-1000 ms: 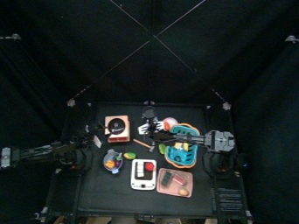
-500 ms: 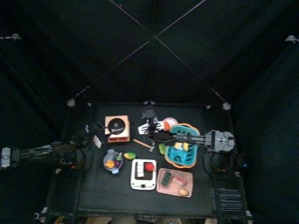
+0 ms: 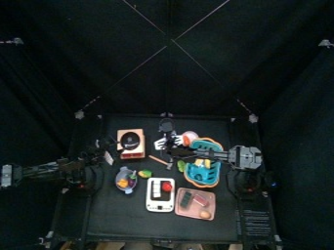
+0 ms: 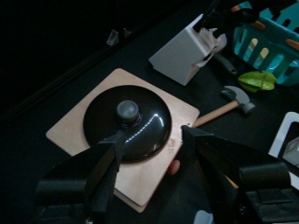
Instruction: Grab cleaver
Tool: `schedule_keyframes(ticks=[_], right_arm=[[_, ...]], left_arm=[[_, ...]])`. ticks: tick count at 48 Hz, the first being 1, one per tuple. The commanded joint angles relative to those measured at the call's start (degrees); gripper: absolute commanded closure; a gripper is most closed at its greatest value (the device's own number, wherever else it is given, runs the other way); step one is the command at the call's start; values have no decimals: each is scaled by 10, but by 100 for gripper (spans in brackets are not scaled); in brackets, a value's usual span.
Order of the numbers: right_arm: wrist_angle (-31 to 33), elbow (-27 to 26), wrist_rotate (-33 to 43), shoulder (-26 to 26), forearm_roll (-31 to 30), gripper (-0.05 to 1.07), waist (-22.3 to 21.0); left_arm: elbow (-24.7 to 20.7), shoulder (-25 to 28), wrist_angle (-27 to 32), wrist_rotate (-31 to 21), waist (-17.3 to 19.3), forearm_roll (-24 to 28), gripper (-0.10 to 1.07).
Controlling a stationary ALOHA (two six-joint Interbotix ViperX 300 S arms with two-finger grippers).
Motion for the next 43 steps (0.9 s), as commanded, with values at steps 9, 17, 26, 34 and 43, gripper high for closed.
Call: schedule_keyframes(ticks=[9,17,26,34,43], right_arm=[[-1,-6,0,-11,-3,25,-5],[-1,-6,0,-11,-3,25,-5],[-1,-5,0,-11,-3,41,-6],[-1,-4,1,-11,0,54,-8],[0,-5,3,-11,1,54,-7]], left_arm=[[-7,1,-2,1,-1,2,7],[-7,1,-2,1,-1,2,7],[-7,1,-2,1,-1,2,7],[-7,1,-2,1,-1,2,7],[-7,1,-2,1,-1,2,7]])
